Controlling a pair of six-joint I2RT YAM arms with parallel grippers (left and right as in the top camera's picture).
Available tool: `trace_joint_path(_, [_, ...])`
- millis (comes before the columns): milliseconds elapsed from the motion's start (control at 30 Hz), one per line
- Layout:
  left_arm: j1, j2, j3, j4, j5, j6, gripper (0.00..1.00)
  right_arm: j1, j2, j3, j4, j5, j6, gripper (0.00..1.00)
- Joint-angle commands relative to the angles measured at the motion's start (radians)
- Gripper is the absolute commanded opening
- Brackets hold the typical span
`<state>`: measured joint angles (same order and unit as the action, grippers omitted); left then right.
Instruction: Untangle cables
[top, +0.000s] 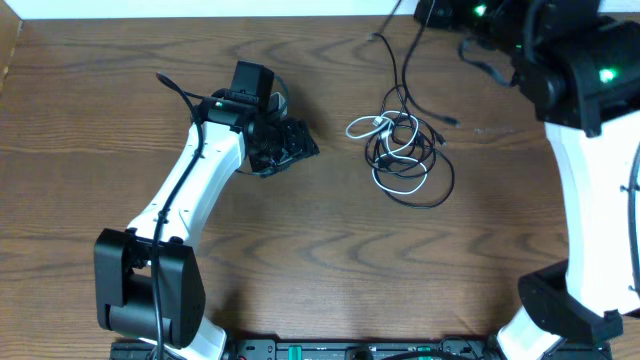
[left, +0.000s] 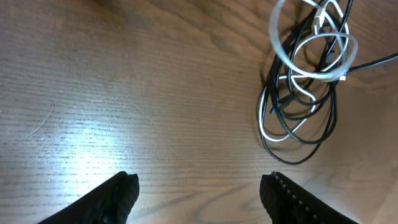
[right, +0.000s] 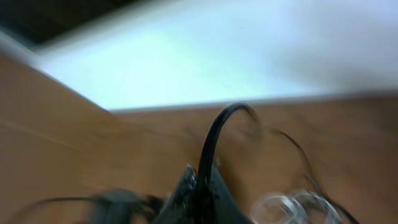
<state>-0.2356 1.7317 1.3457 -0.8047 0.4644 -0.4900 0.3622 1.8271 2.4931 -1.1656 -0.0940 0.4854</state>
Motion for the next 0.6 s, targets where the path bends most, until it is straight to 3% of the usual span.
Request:
trace_joint_path(0, [0.003,0.002,0.000,-0.002,-0.010,0.014,0.68,-0.027,-0.032,0.016,-0.081,0.183,-0.042,0.01])
trace_joint_path(100, [0.003,0.002,0.000,-0.002,-0.010,0.014,0.69,-0.034,-0.032,0.016,-0.138,0.217,-0.097,0.01])
trace_joint_path(167, [0.003,0.002,0.000,0.002,-0.010,0.014,0.69,-0.034,-0.034,0.016,-0.135,0.032,-0.164,0.01])
trace_joint_path(200, [0.003,0.002,0.000,0.006,-0.009,0.013,0.68,-0.033,-0.034,0.016,-0.118,-0.195,-0.247,0.01])
trace_joint_path(267, [0.003,0.002,0.000,0.022,0.028,0.013,0.68,-0.033,-0.033,0.016,-0.100,-0.442,-0.346,0.01])
trace_joint_path(367, [0.010,0.002,0.000,0.073,0.212,0.005,0.69,-0.034,-0.033,0.016,-0.095,-0.490,-0.348,0.01])
trace_joint_path(433, [0.029,0.002,0.000,0.152,0.402,-0.049,0.69,-0.033,-0.033,0.016,-0.109,-0.483,-0.351,0.01])
trace_joint_path(500, [0.051,0.002,0.000,0.209,0.487,-0.097,0.69,-0.034,-0.033,0.016,-0.117,-0.467,-0.352,0.01])
trace_joint_path(567, [0.103,0.002,0.000,0.268,0.563,-0.219,0.69,-0.035,-0.033,0.016,-0.129,-0.418,-0.352,0.01])
